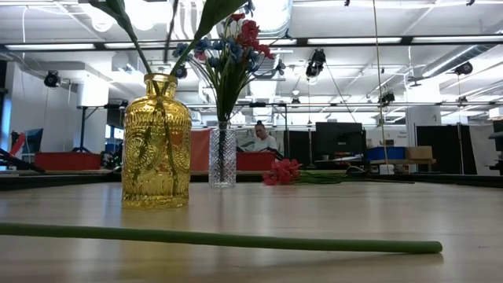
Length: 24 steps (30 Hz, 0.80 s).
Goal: Sort flowers into vase by color
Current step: Put the pink tulip into the yellow vase
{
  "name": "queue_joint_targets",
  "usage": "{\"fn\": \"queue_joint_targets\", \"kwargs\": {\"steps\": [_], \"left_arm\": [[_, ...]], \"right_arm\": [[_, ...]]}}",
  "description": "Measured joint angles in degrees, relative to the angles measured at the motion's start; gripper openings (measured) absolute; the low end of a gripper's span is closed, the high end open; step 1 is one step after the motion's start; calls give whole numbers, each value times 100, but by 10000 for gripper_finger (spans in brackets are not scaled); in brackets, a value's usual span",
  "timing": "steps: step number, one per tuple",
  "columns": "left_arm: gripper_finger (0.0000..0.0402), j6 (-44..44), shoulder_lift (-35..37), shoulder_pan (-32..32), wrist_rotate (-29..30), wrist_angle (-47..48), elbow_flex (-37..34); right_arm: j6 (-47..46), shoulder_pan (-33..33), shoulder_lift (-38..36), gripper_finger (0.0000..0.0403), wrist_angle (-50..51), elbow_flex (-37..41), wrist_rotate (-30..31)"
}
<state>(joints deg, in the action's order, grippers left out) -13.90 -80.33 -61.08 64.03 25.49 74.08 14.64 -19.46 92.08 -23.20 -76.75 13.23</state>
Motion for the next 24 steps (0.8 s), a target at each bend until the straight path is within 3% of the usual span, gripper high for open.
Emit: {"fn": "queue_joint_targets", "kwargs": {"steps": [3,10,24], "left_arm": [[164,-194,-201,0,-59,-23,-195],[164,-180,-558,0,-917,-295,-518],[164,-211,-652,4,-898,-366,-454]], "right_arm": [[13,98,161,17,-8,0,33],[-225,186,240,17,17,0,46],[-131,141,49,17,-133,-2,-142]]}}
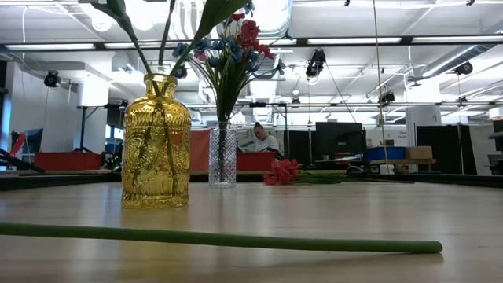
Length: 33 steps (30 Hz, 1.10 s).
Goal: Sort flowers into vase by color
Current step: Put the pink tulip into the yellow vase
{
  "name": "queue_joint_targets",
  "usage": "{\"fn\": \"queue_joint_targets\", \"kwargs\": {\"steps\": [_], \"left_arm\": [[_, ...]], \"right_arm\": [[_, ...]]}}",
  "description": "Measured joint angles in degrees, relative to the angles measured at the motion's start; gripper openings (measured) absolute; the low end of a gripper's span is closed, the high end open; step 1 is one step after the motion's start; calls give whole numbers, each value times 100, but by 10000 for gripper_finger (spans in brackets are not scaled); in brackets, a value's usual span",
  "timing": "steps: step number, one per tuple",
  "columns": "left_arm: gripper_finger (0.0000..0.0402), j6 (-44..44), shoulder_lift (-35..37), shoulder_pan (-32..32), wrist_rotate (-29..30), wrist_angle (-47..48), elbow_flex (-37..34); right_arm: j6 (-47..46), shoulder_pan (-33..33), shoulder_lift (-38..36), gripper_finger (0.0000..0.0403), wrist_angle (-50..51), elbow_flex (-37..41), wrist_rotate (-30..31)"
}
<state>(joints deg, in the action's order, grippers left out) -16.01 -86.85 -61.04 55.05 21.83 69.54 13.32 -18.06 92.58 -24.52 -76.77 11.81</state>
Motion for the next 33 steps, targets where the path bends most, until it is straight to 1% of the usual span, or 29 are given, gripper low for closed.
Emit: {"fn": "queue_joint_targets", "kwargs": {"steps": [12,16,20,23,26,33], "left_arm": [[164,2,0,2,199,13,7],[164,2,0,2,201,14,7],[164,2,0,2,201,15,7],[164,2,0,14,227,13,7],[164,2,2,36,404,15,7],[164,1,4,93,444,54,7]], "right_arm": [[-86,-16,212,18,112,16,25],[-97,-18,212,29,159,15,26],[-183,-16,212,57,219,17,55],[-184,-18,212,85,337,17,347],[-181,-18,212,112,476,17,622],[-183,-18,195,172,530,17,638]]}}
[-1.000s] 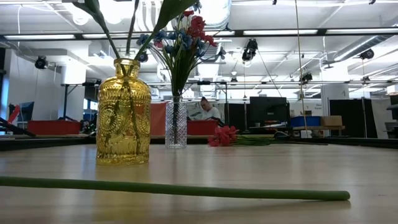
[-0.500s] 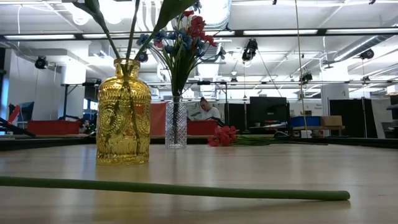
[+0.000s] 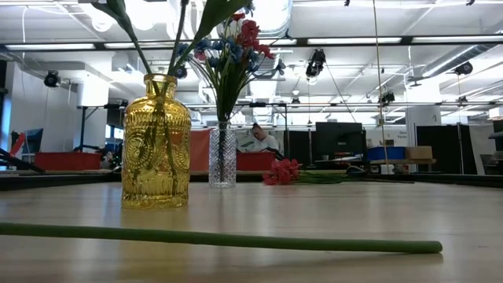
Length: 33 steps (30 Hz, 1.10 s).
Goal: Sort flowers into vase by color
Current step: Put the pink tulip into the yellow vase, then put the light yellow tulip into the yellow vase
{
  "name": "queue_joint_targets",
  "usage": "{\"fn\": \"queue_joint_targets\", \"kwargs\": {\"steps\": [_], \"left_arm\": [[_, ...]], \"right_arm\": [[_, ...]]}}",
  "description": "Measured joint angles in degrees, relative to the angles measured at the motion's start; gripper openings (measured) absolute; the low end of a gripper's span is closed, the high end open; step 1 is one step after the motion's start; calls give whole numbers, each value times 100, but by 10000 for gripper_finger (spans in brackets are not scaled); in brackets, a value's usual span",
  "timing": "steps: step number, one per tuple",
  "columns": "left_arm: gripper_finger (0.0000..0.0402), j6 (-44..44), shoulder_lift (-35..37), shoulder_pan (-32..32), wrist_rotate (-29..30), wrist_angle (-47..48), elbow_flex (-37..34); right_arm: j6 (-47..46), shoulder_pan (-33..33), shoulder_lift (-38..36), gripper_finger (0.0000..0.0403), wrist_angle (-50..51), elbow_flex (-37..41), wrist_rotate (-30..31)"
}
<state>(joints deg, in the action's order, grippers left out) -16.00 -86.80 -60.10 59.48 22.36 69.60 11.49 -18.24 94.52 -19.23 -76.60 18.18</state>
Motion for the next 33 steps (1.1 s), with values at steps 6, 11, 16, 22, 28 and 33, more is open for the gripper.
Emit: {"fn": "queue_joint_targets", "kwargs": {"steps": [6,11,16,22,28,33], "left_arm": [[164,-274,0,62,2,172,0],[164,-779,0,134,-2,495,2],[160,-1243,2,229,-396,728,2],[150,-1970,-31,287,-1175,902,2],[149,-2500,-204,261,-1487,910,2],[168,-2864,-478,256,-1578,916,2]], "right_arm": [[-203,0,-245,222,374,0,6],[-376,0,-417,260,811,-33,10],[-417,-1,-560,287,1337,-328,75],[-628,-88,-714,301,2145,-788,147],[-860,-391,-817,297,2736,-1279,191],[-867,-767,-817,292,3414,-1930,897]]}}
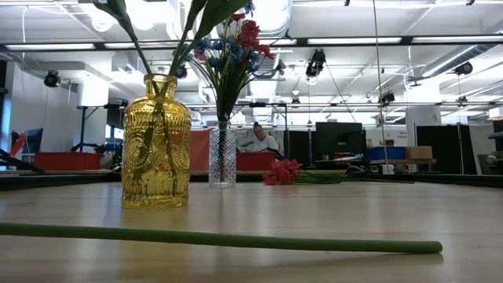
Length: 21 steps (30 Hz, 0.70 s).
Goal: Sort flowers into vase by color
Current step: Put the light yellow tulip into the yellow vase
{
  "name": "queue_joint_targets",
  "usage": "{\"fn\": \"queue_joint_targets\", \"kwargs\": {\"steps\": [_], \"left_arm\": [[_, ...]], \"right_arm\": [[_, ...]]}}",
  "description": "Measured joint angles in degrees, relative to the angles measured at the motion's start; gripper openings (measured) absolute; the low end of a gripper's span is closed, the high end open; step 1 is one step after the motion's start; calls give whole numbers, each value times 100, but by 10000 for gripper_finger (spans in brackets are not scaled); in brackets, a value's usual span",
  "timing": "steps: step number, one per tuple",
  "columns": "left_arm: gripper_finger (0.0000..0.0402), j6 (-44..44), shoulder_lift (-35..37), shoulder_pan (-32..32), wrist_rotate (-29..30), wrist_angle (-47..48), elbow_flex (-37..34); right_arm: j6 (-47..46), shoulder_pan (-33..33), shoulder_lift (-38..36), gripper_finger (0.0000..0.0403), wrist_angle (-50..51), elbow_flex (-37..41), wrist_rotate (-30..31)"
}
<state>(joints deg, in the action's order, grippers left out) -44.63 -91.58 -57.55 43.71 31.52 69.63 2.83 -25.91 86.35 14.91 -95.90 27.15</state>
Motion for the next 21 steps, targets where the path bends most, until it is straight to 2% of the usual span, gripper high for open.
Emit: {"fn": "queue_joint_targets", "kwargs": {"steps": [6,15,21], "left_arm": [[208,-484,-371,-15,-127,-13,4],[224,-610,-965,-85,-520,-15,287],[224,-614,-1364,-235,-550,109,757]], "right_arm": [[-481,-572,0,292,853,-700,217],[-861,-1552,453,276,1064,-610,739],[-1819,-1670,1284,263,1248,-540,746]]}}
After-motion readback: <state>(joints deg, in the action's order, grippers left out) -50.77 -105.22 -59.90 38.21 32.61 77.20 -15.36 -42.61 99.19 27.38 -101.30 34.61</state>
